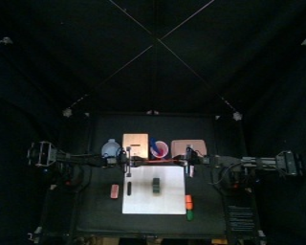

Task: Cut the sushi into 4 pieces with the knife
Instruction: Cut the sushi into 4 pieces

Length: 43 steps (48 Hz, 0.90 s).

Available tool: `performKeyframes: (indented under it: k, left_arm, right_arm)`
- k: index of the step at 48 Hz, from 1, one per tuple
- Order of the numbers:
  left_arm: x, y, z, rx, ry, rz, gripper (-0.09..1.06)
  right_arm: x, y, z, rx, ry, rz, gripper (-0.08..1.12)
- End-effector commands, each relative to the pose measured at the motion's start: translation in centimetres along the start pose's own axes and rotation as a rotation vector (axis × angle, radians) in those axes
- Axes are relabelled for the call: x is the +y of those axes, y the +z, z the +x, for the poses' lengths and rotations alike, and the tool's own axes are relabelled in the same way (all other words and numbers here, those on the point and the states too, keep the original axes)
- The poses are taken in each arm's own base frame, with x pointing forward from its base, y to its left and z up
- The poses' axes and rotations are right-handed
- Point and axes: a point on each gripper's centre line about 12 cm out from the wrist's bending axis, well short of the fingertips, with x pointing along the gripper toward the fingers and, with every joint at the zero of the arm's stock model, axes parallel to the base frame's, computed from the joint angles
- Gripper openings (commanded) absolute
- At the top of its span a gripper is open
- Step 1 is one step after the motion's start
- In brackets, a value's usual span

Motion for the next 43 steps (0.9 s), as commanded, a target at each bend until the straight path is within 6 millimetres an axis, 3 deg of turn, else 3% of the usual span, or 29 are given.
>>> performKeyframes:
  k: [1,10,16,26,32,43]
  left_arm:
    - [0.0,0.0,-0.2,-0.009,0.001,-0.008,0.19]
    - [-0.7,-1.3,-1.0,0.033,-0.010,-0.025,0.19]
    - [-2.7,-2.2,-0.8,0.060,-0.062,-0.036,0.18]
    - [-4.1,-5.3,0.0,0.157,-0.072,-0.065,0.18]
    - [-4.7,-6.8,0.4,0.202,-0.064,-0.086,0.18]
    - [-5.5,-7.2,0.3,0.227,-0.041,-0.132,0.18]
  right_arm:
    - [0.5,-1.2,1.0,0.044,0.017,0.026,0.13]
    - [2.0,-4.4,2.1,0.145,0.061,0.052,0.11]
    - [3.3,-6.5,2.9,0.220,0.095,0.071,0.11]
    - [4.3,-9.4,3.7,0.315,0.115,0.081,0.11]
    - [4.8,-10.1,4.3,0.350,0.124,0.086,0.11]
    - [5.5,-10.9,5.4,0.448,0.127,0.096,0.11]
